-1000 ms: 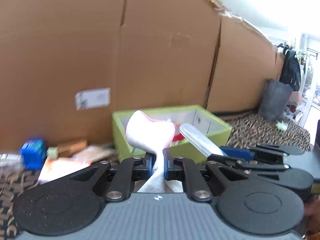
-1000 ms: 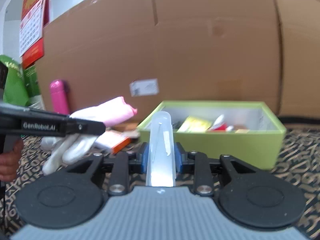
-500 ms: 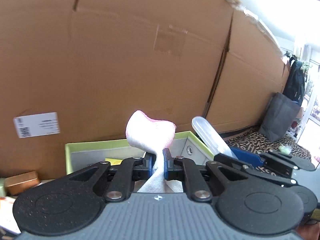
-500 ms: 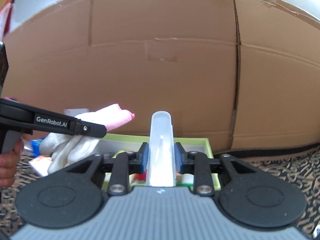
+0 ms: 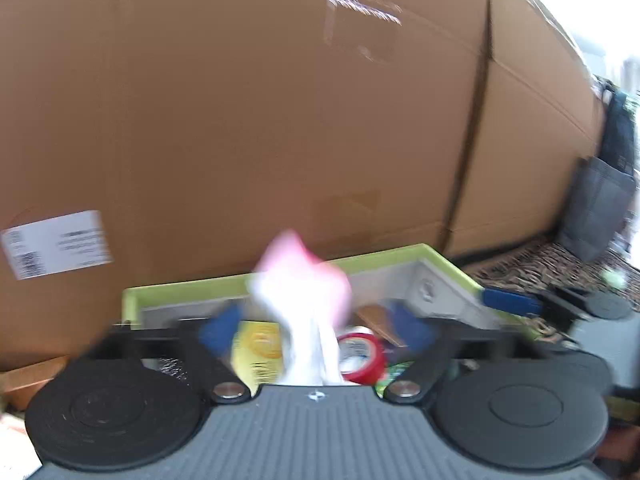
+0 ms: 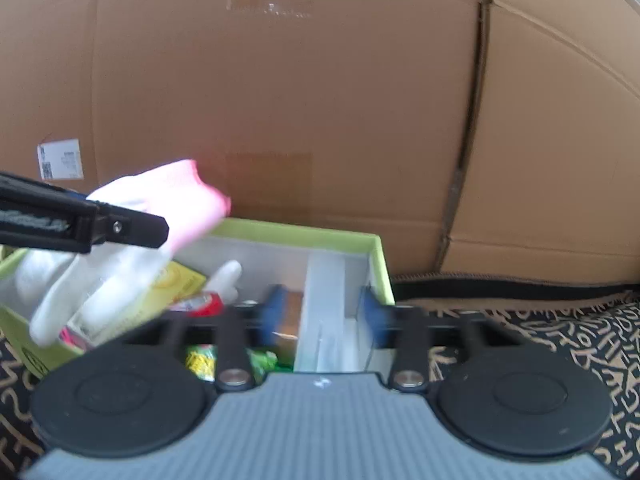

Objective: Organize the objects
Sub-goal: 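Carry glove and plastic tube into the lime-green box and open both tools, then move both tools back toward the pink bottle, cup and blue cube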

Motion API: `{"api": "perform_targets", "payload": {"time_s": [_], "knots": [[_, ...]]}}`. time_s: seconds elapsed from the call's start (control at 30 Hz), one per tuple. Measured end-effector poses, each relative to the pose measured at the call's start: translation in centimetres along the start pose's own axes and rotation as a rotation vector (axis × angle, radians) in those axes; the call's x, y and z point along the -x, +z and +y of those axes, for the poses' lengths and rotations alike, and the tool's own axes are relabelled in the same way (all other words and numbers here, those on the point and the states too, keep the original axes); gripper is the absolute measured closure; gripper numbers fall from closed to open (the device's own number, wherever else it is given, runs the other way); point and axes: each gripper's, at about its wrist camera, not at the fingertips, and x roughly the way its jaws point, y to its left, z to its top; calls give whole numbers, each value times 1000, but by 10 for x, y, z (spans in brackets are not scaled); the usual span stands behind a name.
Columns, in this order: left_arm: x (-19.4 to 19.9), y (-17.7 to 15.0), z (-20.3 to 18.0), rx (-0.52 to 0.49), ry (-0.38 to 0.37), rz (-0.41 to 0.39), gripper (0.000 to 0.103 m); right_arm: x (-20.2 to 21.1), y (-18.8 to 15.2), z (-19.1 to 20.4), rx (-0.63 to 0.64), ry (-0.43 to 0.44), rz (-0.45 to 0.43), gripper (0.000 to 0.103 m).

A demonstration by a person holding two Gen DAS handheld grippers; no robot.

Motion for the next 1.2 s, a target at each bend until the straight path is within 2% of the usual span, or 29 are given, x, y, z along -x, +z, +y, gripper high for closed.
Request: {"api": "perform_targets", "payload": {"time_s": [0.07, 0.1, 0.13, 0.27, 0.57, 0.87, 1.03, 1.2], "knots": [[12, -6, -1, -19, 35, -53, 8, 14, -6, 5, -10, 12, -31, 27], [16, -8, -1, -25, 46, -55, 8, 22, -9, 9, -3, 1, -53, 22], [19, -8, -2, -32, 55, -47, 8, 28, -10, 12, 7, -15, -75, 12], [34, -5, -4, -29, 71, -37, 8, 50, -4, 18, 26, -13, -127, 3], [56, 5, 0, 60, 42, -11, 8, 81, 16, 33, 31, 7, -155, 0], [93, 1, 7, 96, 43, 20, 8, 107, 23, 59, 30, 54, -161, 0], [122, -17, 25, 133, 137, -9, 8, 113, 18, 81, 33, 99, -149, 0], [149, -50, 60, 212, 235, -3, 8, 117, -3, 113, 32, 202, -98, 0]]}}
